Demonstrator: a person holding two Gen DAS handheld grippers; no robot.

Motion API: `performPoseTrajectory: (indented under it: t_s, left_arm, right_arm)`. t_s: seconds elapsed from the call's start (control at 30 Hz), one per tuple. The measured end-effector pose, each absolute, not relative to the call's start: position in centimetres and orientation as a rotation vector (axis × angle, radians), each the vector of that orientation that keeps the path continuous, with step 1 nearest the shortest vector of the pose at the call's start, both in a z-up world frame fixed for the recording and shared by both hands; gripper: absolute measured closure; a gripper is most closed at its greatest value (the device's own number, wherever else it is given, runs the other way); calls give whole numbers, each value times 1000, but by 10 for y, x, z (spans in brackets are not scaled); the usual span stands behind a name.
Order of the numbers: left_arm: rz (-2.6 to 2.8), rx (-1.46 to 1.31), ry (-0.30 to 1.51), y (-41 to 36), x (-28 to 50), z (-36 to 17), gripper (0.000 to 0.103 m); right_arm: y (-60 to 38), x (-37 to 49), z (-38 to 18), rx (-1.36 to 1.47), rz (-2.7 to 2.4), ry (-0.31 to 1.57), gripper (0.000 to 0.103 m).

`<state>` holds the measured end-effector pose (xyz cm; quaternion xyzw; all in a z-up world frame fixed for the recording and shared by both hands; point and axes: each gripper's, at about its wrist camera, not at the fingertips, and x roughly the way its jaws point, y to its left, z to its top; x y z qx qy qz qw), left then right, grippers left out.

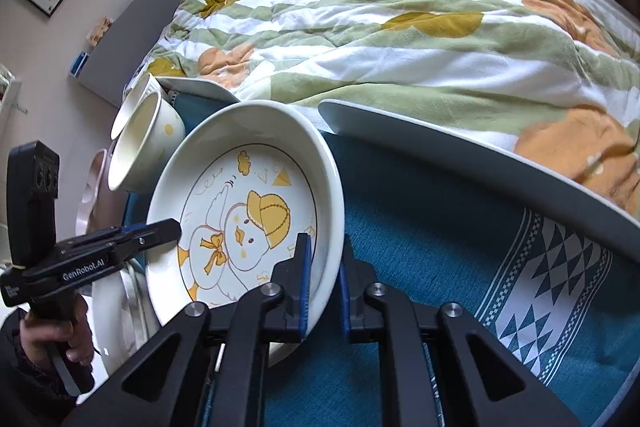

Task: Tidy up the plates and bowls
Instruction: 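Carry the duck-print plate over the stacked bowl and plate and lower it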

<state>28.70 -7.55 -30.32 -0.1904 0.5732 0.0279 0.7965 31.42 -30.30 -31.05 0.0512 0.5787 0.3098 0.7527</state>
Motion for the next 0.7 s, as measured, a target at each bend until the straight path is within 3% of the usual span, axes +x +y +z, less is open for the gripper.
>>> performPoseTrajectory:
  t_s: [0.7]
  left_arm:
    - [-161,-263,1061,-63,230,-187,91]
  right_arm:
    - [-302,226,-200,177,513,1071,92]
